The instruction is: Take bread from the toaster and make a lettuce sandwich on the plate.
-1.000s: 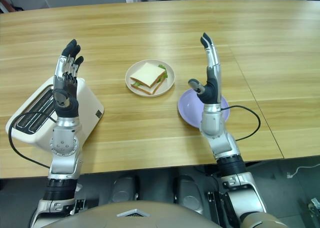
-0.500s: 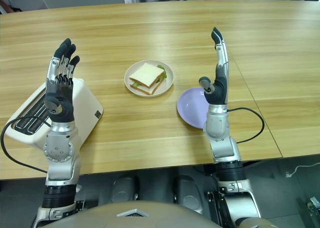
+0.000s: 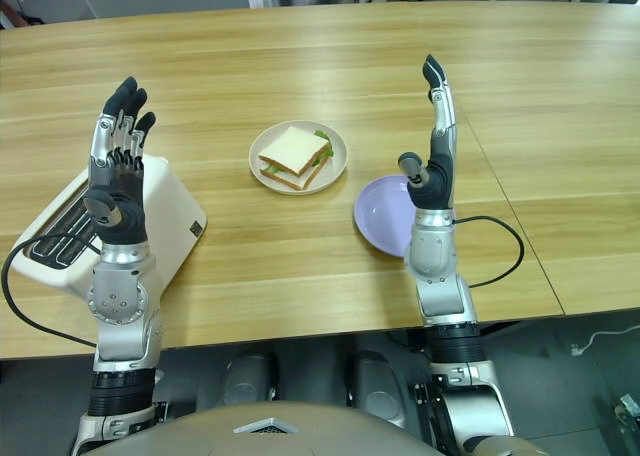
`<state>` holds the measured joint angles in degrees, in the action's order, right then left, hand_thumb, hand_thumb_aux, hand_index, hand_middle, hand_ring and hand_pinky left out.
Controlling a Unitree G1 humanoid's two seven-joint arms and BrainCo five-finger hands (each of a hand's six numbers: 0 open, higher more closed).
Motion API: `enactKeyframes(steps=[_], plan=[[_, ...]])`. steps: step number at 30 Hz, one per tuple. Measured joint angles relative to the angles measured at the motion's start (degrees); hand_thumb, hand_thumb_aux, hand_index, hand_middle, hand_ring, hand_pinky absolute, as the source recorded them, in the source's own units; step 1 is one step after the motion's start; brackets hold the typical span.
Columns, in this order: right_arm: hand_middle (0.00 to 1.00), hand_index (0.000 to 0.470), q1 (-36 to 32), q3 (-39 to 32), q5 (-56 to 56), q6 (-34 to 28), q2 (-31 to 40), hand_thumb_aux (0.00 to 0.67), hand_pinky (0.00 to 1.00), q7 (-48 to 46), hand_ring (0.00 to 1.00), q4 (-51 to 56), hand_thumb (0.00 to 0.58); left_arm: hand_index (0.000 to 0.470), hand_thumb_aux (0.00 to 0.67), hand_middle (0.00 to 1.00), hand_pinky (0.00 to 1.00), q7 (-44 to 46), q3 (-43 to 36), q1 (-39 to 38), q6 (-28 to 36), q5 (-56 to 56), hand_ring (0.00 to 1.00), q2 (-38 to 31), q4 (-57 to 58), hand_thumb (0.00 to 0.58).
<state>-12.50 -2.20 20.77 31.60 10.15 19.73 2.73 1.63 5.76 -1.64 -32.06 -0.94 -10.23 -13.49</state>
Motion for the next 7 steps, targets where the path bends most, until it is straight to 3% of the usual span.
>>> enactKeyframes(steps=[7], plan=[[0.0, 0.0, 0.0, 0.01, 0.09, 0.0, -0.62, 0.0, 0.0, -0.6, 0.0, 0.0, 0.0, 0.0, 0.0, 0.0, 0.0, 0.0, 0.1, 0.0, 0.28, 0.27, 0.0, 0.25, 0.0, 0.0]])
